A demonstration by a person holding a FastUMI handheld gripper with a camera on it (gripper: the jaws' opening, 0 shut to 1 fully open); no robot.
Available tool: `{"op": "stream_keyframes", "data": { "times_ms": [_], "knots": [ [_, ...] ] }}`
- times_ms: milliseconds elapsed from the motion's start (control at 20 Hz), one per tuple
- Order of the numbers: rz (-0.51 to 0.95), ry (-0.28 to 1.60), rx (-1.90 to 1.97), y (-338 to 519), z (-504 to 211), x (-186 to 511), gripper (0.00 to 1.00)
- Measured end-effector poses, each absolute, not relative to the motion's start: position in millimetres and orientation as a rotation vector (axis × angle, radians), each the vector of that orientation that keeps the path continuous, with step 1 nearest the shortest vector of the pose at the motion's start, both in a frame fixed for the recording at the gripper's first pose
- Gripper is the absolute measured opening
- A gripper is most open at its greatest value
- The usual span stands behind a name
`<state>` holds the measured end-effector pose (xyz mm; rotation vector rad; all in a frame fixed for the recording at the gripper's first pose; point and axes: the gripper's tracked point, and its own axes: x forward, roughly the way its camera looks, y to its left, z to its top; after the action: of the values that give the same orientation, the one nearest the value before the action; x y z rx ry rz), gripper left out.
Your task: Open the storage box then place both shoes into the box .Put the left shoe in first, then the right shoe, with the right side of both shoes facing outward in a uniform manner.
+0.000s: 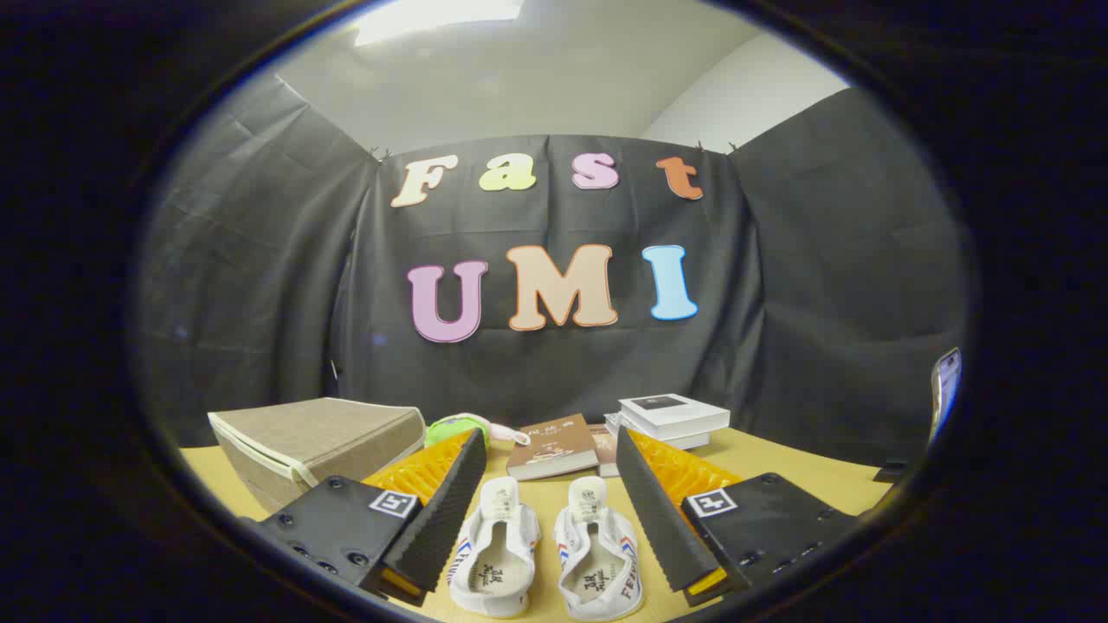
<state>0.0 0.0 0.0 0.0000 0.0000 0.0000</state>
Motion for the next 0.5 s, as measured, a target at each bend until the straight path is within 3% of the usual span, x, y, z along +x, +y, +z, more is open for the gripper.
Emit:
{"op": "stream_keyframes", "data": {
  "times_ms": [500],
  "knots": [
    [0.018, -0.034, 0.016, 4.9, 8.3, -5.7, 0.97]
  ]
}}
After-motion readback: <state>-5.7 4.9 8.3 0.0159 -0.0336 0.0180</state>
